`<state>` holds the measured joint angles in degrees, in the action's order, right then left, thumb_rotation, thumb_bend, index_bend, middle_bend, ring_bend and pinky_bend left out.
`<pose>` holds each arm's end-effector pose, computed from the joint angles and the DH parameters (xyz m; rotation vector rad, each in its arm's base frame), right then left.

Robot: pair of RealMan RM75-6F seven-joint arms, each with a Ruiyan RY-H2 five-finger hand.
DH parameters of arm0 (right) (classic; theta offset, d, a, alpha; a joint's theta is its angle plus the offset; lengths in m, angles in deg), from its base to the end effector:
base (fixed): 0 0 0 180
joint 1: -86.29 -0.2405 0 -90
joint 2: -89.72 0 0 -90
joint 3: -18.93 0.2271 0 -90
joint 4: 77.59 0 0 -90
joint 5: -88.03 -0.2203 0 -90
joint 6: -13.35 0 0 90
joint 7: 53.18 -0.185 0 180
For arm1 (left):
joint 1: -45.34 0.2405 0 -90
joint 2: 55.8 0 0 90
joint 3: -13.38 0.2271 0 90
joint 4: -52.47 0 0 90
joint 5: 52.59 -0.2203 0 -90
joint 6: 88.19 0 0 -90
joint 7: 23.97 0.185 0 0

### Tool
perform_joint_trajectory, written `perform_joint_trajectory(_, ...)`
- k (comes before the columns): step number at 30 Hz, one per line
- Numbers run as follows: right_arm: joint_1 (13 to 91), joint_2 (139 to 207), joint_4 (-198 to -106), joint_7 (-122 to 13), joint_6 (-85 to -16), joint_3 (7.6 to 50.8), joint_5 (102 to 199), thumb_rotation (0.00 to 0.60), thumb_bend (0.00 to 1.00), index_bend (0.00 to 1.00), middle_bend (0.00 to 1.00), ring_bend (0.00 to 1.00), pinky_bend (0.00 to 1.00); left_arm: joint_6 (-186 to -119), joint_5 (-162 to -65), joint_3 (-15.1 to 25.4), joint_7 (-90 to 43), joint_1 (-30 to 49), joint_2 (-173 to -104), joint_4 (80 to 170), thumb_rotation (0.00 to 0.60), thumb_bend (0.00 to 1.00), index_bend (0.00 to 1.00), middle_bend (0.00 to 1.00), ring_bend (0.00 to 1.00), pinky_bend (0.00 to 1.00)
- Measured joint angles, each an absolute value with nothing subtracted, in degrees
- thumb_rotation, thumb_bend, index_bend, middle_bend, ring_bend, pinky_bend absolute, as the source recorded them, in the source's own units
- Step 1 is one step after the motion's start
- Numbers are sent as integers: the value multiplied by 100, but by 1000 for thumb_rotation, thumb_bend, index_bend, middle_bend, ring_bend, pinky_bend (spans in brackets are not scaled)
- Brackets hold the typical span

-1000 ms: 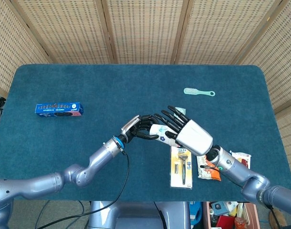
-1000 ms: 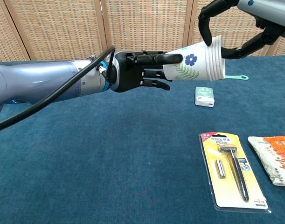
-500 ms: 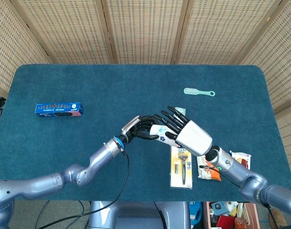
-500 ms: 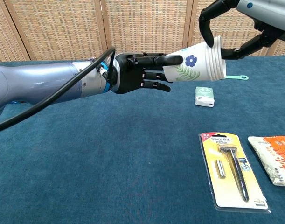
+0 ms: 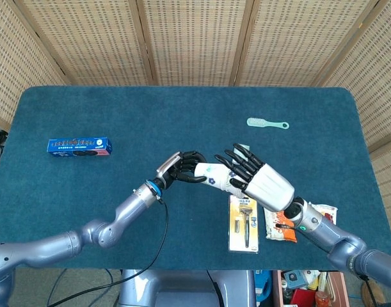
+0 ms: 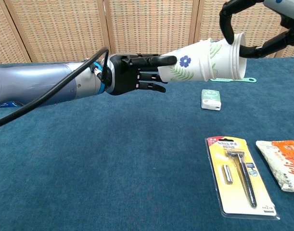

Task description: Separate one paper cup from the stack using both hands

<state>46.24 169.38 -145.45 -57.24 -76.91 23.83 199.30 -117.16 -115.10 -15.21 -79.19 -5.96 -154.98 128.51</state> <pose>-0.0927 -0.3278 0.0754 1.9510 -0.0484 1.5165 -0.0048 0.3938 -0.0921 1.1562 2.4861 1.4669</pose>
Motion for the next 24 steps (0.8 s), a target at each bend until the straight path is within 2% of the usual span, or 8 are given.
perform_joint_trajectory(7, 4806, 16731, -14477, -5679, -7873, 2247, 19970, 600, 580, 705, 39, 60, 109, -11741, -11615, -1520, -7979, -363, -15181, 12762, 600, 119, 496, 494, 512, 476)
perform_joint_trajectory(14, 4897, 16504, -14193, -5656, -7783, 2109, 19932, 600, 580, 705, 41, 60, 109, -11898, -12012, -1436, -7980, 4, -14528, 12776, 600, 119, 496, 494, 512, 476)
perform_joint_trajectory(20, 4773, 16216, -13939, -5450, -7436, 1934, 20126, 600, 580, 705, 46, 60, 110, -12209, -12666, -1116, -7395, 208, -13844, 12718, 600, 119, 496, 493, 512, 477)
perform_joint_trajectory(24, 4620, 16028, -13793, -5248, -7097, 1780, 20322, 600, 581, 705, 47, 60, 110, -12475, -13074, -829, -6487, 266, -13593, 12576, 600, 119, 496, 490, 511, 476)
